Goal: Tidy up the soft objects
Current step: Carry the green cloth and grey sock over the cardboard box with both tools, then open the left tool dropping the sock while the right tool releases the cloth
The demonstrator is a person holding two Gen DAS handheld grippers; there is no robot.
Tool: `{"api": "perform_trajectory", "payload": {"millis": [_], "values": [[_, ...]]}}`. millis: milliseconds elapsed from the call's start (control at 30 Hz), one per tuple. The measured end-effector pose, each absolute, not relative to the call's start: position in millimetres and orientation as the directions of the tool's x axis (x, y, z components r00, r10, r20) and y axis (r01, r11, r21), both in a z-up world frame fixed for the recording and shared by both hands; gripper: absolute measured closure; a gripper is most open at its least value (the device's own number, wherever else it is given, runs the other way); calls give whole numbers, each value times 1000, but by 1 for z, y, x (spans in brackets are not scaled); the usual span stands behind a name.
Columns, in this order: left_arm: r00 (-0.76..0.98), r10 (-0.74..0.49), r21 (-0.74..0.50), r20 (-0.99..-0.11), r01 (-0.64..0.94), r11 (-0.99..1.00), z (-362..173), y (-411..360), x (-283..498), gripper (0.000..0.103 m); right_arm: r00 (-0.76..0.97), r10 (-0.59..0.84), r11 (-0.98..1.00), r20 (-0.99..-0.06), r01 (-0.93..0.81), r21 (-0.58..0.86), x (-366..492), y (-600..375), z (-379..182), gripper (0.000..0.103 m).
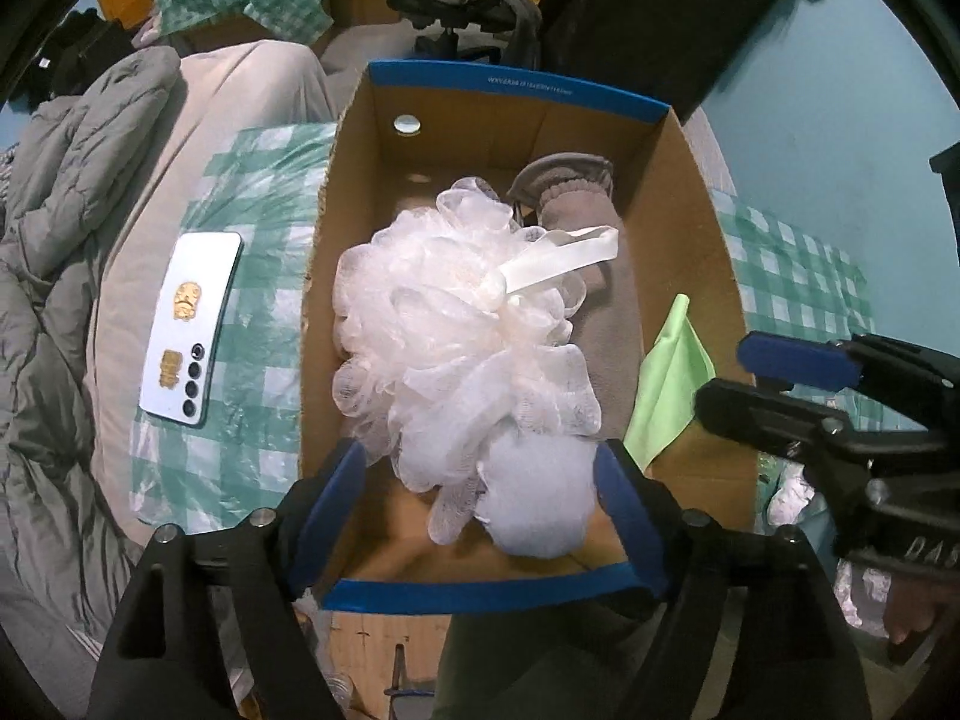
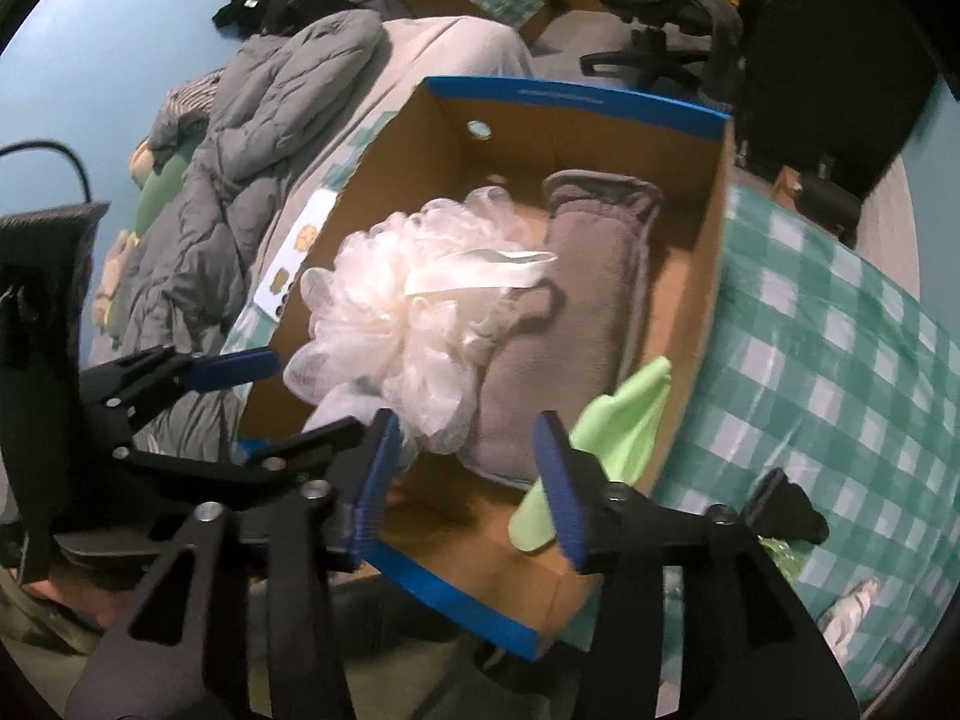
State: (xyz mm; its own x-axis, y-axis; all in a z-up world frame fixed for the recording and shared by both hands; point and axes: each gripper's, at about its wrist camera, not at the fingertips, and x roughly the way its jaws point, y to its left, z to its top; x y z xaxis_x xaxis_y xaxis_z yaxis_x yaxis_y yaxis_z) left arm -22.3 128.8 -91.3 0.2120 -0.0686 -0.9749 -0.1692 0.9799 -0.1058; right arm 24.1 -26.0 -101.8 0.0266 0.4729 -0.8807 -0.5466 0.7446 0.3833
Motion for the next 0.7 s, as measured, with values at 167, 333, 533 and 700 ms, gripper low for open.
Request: {"api": "perform_trajectory", "payload": {"millis": [167, 333, 533, 700], "values": [[220, -82, -124, -972, -181, 976, -80, 126, -24, 22, 57, 453, 781, -890, -506, 365, 29, -53, -94, 44], [234, -100, -146, -967, -187, 971, -69, 115, -22, 22, 79, 435, 815, -897, -459, 355, 34, -80, -87, 43], [250, -128, -168, -960, -145, 975, -57, 89, -15, 22, 117, 389, 854, -914, -419, 310, 35, -112, -80, 43], [246, -133, -157, -960, -83, 984, -55, 63, -5, 22, 131, 360, 883, -924, -366, 293, 35, -145, -79, 43]]}}
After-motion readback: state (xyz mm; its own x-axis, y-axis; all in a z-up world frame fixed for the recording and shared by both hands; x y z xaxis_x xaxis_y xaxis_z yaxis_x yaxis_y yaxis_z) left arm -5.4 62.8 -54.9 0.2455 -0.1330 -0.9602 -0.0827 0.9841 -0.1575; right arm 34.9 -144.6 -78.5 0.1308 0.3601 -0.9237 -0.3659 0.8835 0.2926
